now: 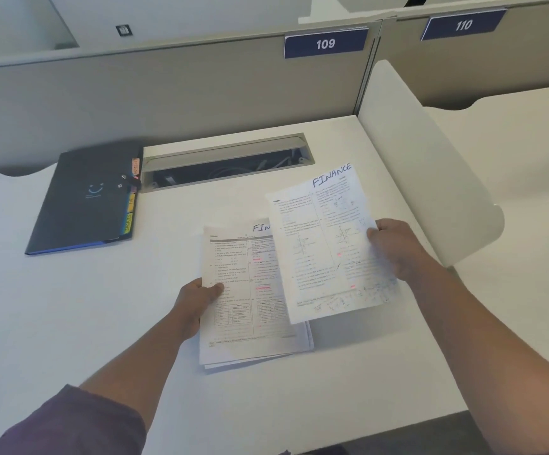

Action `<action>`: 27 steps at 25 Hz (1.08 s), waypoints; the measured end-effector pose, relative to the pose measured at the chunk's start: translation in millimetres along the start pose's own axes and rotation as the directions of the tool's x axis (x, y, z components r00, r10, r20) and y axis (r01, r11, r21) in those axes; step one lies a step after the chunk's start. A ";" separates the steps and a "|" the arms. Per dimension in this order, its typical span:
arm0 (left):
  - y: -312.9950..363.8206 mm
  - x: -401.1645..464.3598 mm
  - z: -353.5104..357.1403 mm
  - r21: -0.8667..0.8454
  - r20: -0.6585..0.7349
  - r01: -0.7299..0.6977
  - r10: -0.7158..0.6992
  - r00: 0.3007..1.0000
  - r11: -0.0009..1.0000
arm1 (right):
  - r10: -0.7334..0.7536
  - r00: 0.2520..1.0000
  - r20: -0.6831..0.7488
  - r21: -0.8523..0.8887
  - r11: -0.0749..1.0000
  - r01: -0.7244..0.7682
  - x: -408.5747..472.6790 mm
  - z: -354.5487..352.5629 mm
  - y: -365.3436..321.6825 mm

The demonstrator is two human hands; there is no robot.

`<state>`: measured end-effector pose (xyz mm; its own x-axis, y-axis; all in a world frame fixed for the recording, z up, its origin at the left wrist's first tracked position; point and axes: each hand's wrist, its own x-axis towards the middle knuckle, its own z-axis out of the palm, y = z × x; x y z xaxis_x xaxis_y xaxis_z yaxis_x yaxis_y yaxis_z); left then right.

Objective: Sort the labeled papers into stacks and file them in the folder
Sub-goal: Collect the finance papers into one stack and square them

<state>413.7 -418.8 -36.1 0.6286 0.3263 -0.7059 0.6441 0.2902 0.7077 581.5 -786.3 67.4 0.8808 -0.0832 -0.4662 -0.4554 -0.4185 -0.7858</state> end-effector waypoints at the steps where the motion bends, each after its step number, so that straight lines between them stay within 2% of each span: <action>1: 0.1 -0.3 -0.3 -0.005 0.008 0.002 -0.002 1.000 1.000 | 0.014 1.000 0.019 0.004 1.000 -0.014 -5.4 11.0 3.9; 4: 0.3 -1.3 -1.0 -0.037 0.022 0.006 -0.005 1.000 0.999 | 0.051 0.994 0.100 0.010 0.999 -0.053 -24.5 49.3 21.1; 9: 3.9 -5.7 2.8 -0.145 0.033 0.054 -0.049 0.998 0.988 | 0.026 0.966 0.256 -0.029 0.999 -0.019 -47.4 93.7 31.0; 12: 4.2 -6.8 2.9 -0.092 0.024 0.018 -0.016 1.000 0.996 | -0.037 0.956 0.290 -0.137 0.987 0.080 -56.6 109.5 28.8; 15: 1.4 -6.3 1.3 -0.063 0.034 -0.013 0.016 0.999 0.998 | -0.090 0.943 0.319 -0.318 0.928 0.196 -62.4 125.9 32.9; 19: -2.2 -4.4 -1.4 -0.018 0.024 -0.013 0.014 1.000 1.000 | -0.062 0.939 0.339 -0.451 0.865 0.219 -68.9 141.2 41.8; 21: -0.9 -6.0 -2.3 -0.015 0.031 -0.011 0.012 0.999 1.000 | -0.077 0.947 0.313 -0.377 0.905 0.198 -70.9 142.0 40.4; 24: 2.6 -12.3 -3.8 -0.034 0.068 0.010 -0.008 0.998 0.999 | -0.033 0.948 0.317 -0.123 0.989 0.076 -72.4 135.0 36.5; 27: 8.6 -27.3 -5.4 -0.093 0.179 0.029 -0.012 0.984 0.995 | 0.018 0.932 0.361 0.026 0.999 -0.029 -74.9 125.7 34.4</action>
<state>399.7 -420.4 -10.6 0.6883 0.1567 -0.7083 0.6191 0.3819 0.6862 483.5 -680.8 24.1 0.7663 0.2414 -0.5954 -0.4842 -0.3921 -0.7821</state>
